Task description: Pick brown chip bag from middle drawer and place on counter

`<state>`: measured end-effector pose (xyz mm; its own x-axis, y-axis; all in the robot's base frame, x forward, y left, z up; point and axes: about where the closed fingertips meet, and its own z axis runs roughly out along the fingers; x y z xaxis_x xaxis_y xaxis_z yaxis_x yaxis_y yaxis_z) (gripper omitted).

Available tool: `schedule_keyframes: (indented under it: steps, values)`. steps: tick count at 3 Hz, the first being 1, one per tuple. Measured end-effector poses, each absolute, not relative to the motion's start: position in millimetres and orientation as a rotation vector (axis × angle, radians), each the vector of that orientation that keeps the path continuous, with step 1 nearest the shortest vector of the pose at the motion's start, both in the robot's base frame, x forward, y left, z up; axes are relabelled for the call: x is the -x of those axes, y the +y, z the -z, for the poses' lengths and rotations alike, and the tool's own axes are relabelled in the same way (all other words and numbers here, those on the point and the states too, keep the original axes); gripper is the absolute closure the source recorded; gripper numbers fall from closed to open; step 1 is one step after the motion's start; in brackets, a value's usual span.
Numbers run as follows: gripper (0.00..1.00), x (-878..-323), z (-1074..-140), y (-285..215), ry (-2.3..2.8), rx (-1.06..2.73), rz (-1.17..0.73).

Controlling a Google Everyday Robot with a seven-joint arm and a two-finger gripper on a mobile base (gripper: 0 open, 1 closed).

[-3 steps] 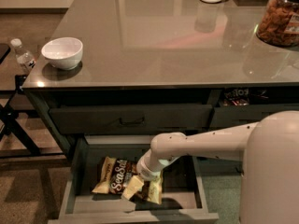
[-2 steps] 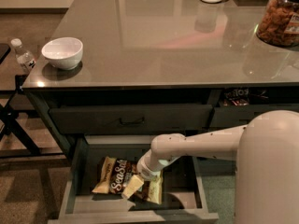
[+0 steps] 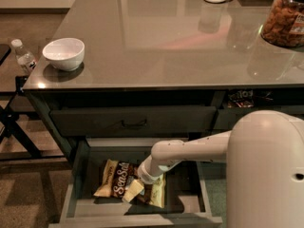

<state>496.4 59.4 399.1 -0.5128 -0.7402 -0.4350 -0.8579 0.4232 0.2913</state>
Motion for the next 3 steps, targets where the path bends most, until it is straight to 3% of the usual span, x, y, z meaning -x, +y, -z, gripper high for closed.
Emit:
schedule_keyframes:
  steps: [2,3]
  values:
    - [0.0,-496,-372,68,2.468,1.389,-0.695]
    - [0.16,-496,-371,68,2.469,1.388,-0.694]
